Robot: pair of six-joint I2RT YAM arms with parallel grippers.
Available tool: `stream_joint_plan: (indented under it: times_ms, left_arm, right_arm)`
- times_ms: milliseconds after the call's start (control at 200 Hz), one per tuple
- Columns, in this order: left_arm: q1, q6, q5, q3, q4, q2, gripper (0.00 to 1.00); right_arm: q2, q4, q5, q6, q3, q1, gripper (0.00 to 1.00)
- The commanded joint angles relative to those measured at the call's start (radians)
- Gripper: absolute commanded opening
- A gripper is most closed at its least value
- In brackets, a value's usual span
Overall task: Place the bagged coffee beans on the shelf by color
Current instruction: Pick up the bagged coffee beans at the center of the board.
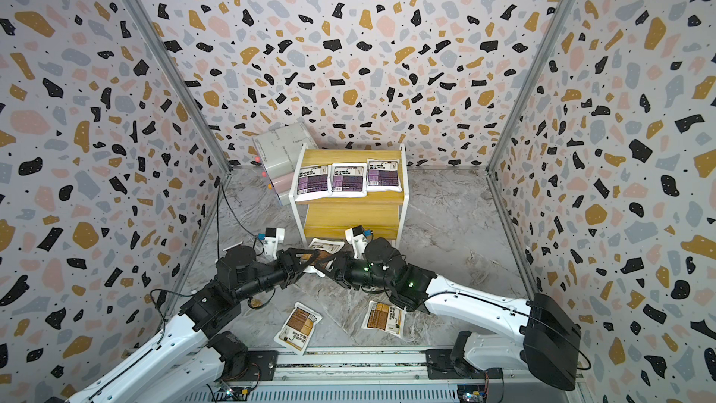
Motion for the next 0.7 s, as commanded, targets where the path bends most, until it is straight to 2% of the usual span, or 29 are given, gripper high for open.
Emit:
stream_joint_plan:
  times_ms: [0,120,315,345,476,546,551,561,576,691]
  left_arm:
    - [0.006,0.029,0.002,0.032,0.028,-0.021,0.37]
    - [0.016,0.034,0.003,0.032,0.007,-0.043,0.37]
    - [0.037,0.035,0.027,0.029,-0.019,-0.073,0.38]
    - [0.042,0.036,0.032,0.029,-0.025,-0.075,0.42]
    - [0.071,0.049,0.055,0.038,-0.075,-0.094,0.7]
    - [0.102,0.072,0.068,0.055,-0.134,-0.117,0.77]
    - [0.104,0.075,0.07,0.057,-0.149,-0.119,0.8]
    - [0.11,0.081,0.071,0.06,-0.17,-0.124,0.91]
    - [0.116,0.088,0.072,0.065,-0.194,-0.131,0.99]
    - [0.174,0.134,0.08,0.103,-0.348,-0.184,1.0]
  right_arm:
    - [-0.004,0.091,0.031,0.04,0.002,0.01,0.37]
    - [-0.005,0.064,0.053,0.043,0.0,0.01,0.33]
    - [0.005,0.026,0.068,0.027,0.018,0.01,0.2]
    - [0.005,0.011,0.068,0.021,0.023,0.01,0.18]
    - [-0.002,-0.088,0.072,-0.031,0.052,0.01,0.15]
    - [-0.014,-0.193,0.079,-0.089,0.082,0.002,0.15]
    - [-0.015,-0.203,0.08,-0.095,0.086,0.002,0.15]
    - [-0.017,-0.221,0.081,-0.105,0.091,0.0,0.15]
    - [-0.019,-0.248,0.083,-0.122,0.099,-0.003,0.15]
    - [-0.018,-0.442,0.095,-0.253,0.18,-0.034,0.15]
